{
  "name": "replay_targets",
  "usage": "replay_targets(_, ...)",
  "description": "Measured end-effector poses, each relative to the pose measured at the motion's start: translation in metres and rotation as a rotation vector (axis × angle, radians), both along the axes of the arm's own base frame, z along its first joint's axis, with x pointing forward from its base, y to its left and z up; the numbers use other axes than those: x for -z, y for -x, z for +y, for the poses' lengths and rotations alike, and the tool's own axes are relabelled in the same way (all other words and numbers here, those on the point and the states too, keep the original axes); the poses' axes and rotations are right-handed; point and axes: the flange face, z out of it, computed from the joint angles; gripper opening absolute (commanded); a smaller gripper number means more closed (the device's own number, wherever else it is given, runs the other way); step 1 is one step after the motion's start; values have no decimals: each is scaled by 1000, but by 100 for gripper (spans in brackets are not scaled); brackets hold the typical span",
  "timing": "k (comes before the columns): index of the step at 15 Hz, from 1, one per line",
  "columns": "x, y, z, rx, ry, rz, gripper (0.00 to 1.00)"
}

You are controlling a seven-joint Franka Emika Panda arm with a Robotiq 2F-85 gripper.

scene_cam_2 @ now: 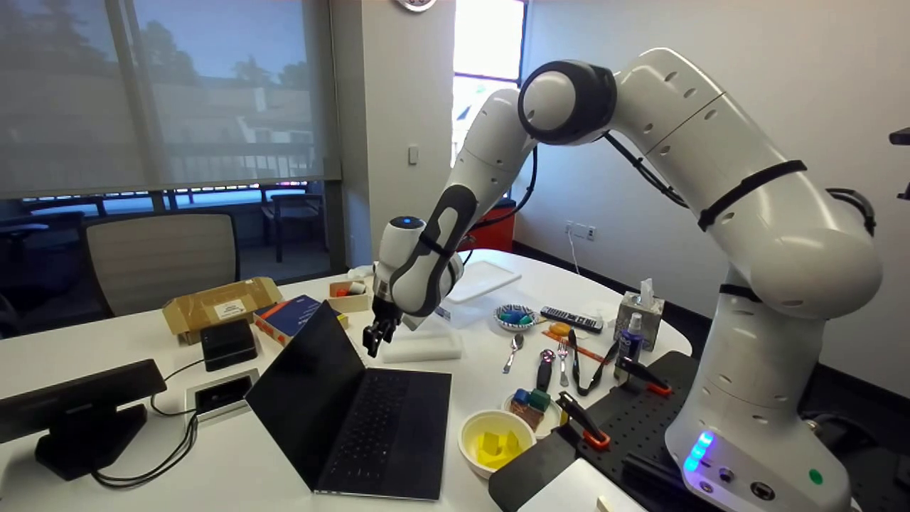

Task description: Turn on the laptop.

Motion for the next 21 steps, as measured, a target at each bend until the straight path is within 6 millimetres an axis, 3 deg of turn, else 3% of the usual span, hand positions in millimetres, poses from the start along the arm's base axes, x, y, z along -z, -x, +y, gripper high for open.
replay_targets(5, 25, -5, 6, 59, 0, 9, 0)
replay_targets(21, 66, -24, 10, 105, -78, 36, 0)
